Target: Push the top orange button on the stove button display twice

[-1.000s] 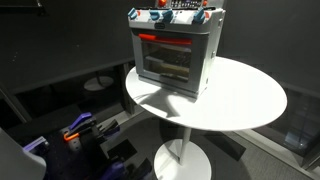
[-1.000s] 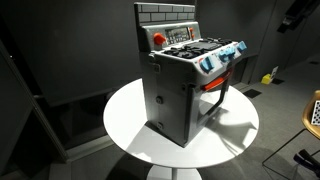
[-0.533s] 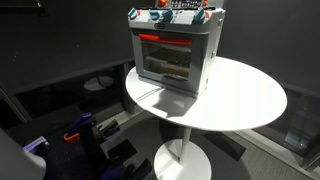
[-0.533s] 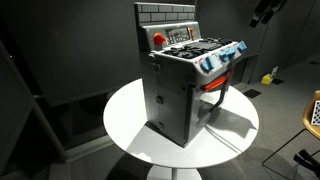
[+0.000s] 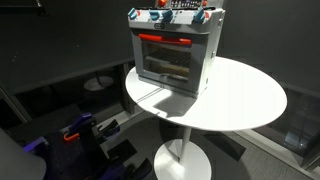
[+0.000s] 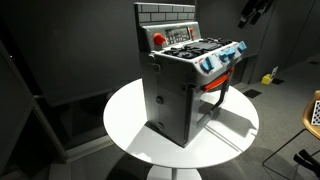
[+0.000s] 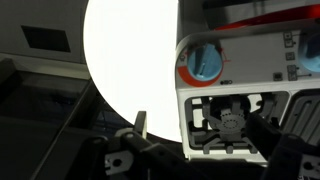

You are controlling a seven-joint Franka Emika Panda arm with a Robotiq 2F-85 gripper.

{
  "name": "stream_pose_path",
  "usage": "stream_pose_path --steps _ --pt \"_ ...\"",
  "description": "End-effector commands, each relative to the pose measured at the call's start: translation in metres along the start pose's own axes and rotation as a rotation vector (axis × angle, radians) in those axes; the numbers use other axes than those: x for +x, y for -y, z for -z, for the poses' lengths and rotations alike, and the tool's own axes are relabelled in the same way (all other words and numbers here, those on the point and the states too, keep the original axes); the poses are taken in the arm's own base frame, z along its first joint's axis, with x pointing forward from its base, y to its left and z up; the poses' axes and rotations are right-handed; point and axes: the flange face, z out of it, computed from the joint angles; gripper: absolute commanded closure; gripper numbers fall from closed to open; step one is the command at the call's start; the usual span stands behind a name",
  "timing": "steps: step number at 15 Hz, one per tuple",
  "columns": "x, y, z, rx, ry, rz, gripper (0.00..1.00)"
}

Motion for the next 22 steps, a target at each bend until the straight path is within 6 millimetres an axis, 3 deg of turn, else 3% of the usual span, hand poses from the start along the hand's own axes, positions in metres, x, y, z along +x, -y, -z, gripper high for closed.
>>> stream_pose_path --steps 1,5,10,22 --pt "0.0 0.0 0.001 0.0 0.0 0.0 0.0" --pt "0.0 0.0 0.001 0.0 -0.001 0.0 0.0" --pt "0.021 0.0 -0.002 -0.025 -0.12 0.014 0.0" --pt "0.072 0.022 -0.041 0.017 -0.252 0.027 0.0"
